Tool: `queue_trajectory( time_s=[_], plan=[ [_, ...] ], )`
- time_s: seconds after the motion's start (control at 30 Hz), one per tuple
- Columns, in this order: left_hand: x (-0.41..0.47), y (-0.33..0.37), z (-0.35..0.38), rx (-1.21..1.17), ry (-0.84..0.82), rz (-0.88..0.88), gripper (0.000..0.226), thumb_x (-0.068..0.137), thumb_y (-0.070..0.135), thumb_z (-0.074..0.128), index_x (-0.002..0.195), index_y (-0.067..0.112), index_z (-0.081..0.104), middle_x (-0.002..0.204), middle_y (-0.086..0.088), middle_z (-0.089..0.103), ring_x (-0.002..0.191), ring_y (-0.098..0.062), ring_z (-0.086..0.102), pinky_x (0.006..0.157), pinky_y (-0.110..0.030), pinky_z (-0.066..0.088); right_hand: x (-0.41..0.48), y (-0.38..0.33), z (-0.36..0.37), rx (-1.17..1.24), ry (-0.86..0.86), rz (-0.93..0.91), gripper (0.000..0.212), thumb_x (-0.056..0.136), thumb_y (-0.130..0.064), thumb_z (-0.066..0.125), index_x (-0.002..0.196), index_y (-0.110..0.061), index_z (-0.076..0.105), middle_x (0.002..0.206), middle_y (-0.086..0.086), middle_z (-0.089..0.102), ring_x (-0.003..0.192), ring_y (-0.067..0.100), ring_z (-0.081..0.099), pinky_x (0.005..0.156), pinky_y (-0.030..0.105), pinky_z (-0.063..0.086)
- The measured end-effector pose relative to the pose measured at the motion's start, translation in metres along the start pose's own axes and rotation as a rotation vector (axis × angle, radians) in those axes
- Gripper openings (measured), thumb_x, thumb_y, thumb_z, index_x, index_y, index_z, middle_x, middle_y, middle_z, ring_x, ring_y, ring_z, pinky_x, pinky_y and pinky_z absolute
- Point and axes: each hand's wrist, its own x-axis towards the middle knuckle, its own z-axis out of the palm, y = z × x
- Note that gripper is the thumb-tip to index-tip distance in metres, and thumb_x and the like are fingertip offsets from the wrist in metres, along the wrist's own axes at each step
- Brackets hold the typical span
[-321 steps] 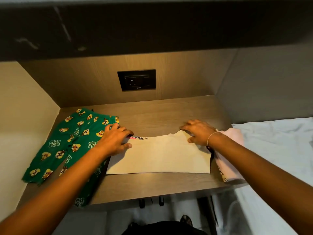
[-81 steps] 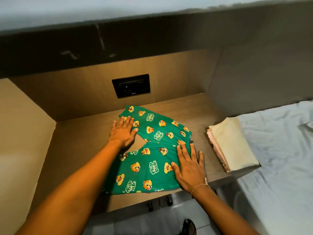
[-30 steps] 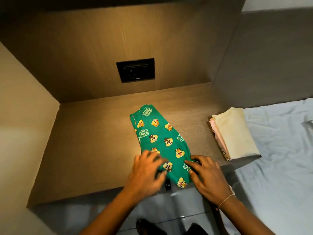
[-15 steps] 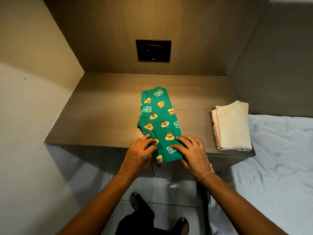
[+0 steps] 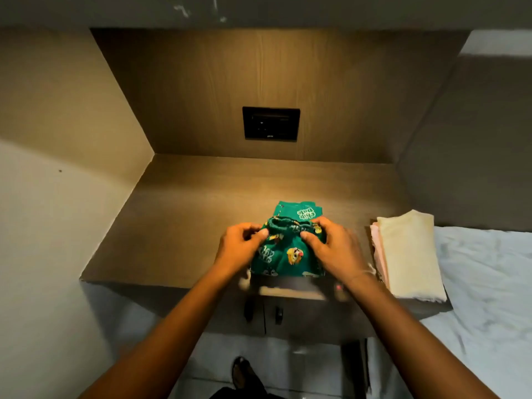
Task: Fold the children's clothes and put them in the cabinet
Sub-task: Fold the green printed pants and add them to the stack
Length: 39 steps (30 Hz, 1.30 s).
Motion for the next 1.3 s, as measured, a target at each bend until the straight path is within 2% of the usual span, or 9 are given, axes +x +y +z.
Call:
queue_trajectory(
  time_s=[0.23,0.37,0.47,0.63,0.73,0.9,1.13,1.2,1.3],
  plan=[
    [0.086,0.034,0.021,0.349,-0.086,-0.164,0.039,0.092,0.052,0.052,0.083,0.017,0.068,0.083,-0.002,0.07,0.077,-0.02,0.063,0.069,-0.03,0.051,0.072,0.015,0.022,-0.164,-0.051,0.396,0.052,0.088,-0.05,0.06,0.132,-0.025,0.049,0.129,0.009,0.061,0.116,0.031,0.056,0.092,0.044,0.051],
    [0.066,0.012,0.022,0.847,-0.164,-0.064,0.059,0.082,0.07,0.052,0.1,0.015,0.062,0.105,-0.004,0.06,0.097,-0.022,0.06,0.08,-0.039,0.055,0.04,0.022,0.036,-0.215,0.009,0.512,0.066,0.08,-0.062,0.062,0.131,-0.023,0.047,0.128,0.007,0.056,0.116,0.027,0.054,0.085,0.04,0.049],
    [0.054,-0.002,0.037,0.929,-0.131,-0.019,0.056,0.082,0.06,0.06,0.114,0.014,0.058,0.121,-0.009,0.049,0.113,-0.026,0.048,0.091,-0.043,0.048,0.022,0.019,0.051,-0.266,0.009,0.563,0.061,0.078,-0.06,0.066,0.125,-0.022,0.054,0.122,0.006,0.055,0.114,0.027,0.053,0.082,0.037,0.049],
    [0.046,0.001,0.052,0.739,-0.079,-0.023,0.041,0.081,0.047,0.06,0.105,0.015,0.065,0.111,-0.009,0.058,0.101,-0.023,0.053,0.081,-0.036,0.05,0.019,0.006,0.061,-0.197,0.097,0.557,0.038,0.084,-0.037,0.068,0.118,-0.023,0.059,0.118,0.005,0.058,0.112,0.025,0.051,0.086,0.035,0.046],
    [0.043,0.009,0.047,0.313,-0.089,-0.058,0.021,0.08,0.029,0.067,0.099,0.025,0.059,0.1,-0.004,0.071,0.076,-0.013,0.062,0.06,-0.029,0.051,0.013,0.004,0.059,0.248,0.217,0.499,0.018,0.087,-0.011,0.064,0.098,-0.022,0.054,0.103,0.001,0.064,0.101,0.024,0.062,0.073,0.034,0.053],
    [0.022,0.033,0.056,-0.312,-0.315,0.043,0.071,0.083,-0.009,0.063,0.129,0.041,0.041,0.12,0.001,0.063,0.103,-0.018,0.069,0.081,-0.046,0.06,-0.002,0.007,0.016,0.7,0.315,0.387,0.044,0.087,0.014,0.047,0.115,-0.02,0.053,0.117,-0.003,0.065,0.101,0.007,0.066,0.078,0.032,0.059],
    [-0.01,0.086,0.141,-0.523,-0.535,0.108,0.07,0.082,-0.014,0.061,0.139,0.025,0.05,0.133,0.005,0.058,0.116,-0.015,0.062,0.09,-0.036,0.056,-0.037,0.051,-0.093,0.366,0.439,0.201,0.056,0.084,0.014,0.052,0.121,-0.028,0.058,0.121,-0.023,0.059,0.11,-0.012,0.055,0.084,0.007,0.047],
    [-0.014,0.095,0.171,-0.427,-0.551,0.115,0.071,0.081,-0.006,0.068,0.142,0.024,0.046,0.137,0.002,0.056,0.117,-0.014,0.061,0.094,-0.038,0.055,-0.043,0.076,-0.119,0.228,0.443,0.231,0.056,0.086,0.008,0.057,0.123,-0.034,0.057,0.121,-0.027,0.058,0.109,-0.015,0.053,0.088,0.011,0.048],
    [-0.016,0.094,0.207,-0.066,-0.553,0.157,0.07,0.085,0.015,0.072,0.145,0.031,0.04,0.15,-0.001,0.043,0.126,-0.018,0.053,0.098,-0.042,0.052,-0.051,0.114,-0.133,0.103,0.385,0.425,0.049,0.088,-0.004,0.062,0.126,-0.033,0.054,0.128,-0.005,0.063,0.112,0.011,0.06,0.092,0.032,0.051]
  ],
)
